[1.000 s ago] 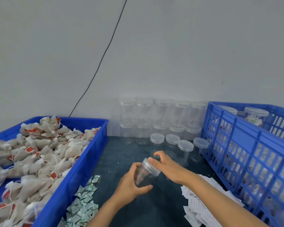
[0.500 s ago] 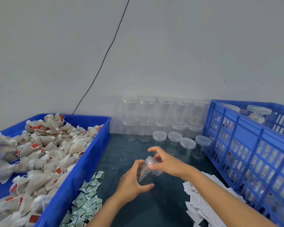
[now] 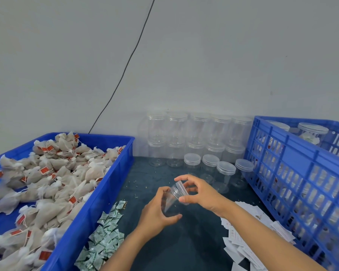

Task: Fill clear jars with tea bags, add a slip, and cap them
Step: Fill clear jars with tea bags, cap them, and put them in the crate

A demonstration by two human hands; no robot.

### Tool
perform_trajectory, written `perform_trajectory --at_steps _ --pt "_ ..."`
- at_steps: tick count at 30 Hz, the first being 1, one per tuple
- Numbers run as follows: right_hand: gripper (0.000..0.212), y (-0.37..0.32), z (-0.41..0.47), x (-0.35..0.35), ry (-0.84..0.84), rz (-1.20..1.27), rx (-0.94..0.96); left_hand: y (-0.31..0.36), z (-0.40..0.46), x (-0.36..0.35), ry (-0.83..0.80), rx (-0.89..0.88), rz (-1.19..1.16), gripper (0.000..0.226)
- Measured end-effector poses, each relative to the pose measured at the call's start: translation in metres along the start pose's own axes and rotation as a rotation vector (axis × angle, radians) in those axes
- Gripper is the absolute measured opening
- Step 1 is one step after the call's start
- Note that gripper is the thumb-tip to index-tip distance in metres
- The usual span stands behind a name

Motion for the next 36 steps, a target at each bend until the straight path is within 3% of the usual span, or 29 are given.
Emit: perform_trajectory --at_steps 5,7,11,20,24,36 --pt "0.053 0.01 -0.001 -0.002 0.223 0.332 -0.01 -0.004 0.002 -0.004 0.151 0.05 -0.226 0.063" --pt "0.059 0.022 -0.001 -0.007 0.332 0.349 -0.048 -0.005 0.002 -0.008 0.199 0.085 -0.32 0.062" --pt "0.069 0.056 -0.003 -0.025 0.459 0.176 -0.098 -0.01 0.001 -0.019 0.22 0.141 -0.463 0.06" --pt "0.063 0.086 -0.003 -0.049 0.604 -0.026 -0.014 -0.022 0.002 -0.026 0.215 0.13 -0.443 0.065" --pt "0.075 0.088 0.0 -0.048 0.679 -0.195 -0.05 -0.025 0.001 -0.027 0.174 0.137 -0.469 0.068" --pt "0.071 0.088 0.007 -0.052 0.627 -0.532 -0.224 -0.019 0.002 -0.025 0.11 0.132 -0.406 0.061"
Point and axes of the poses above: each hand's wrist, its own z-axis towards the middle knuckle, its own x-axis out of the back of the hand, y = z × x, the point moved 1 cm from there along z, towards the middle knuckle, and after that the axes turned 9 degrees about -x, right-handed, at the moved point
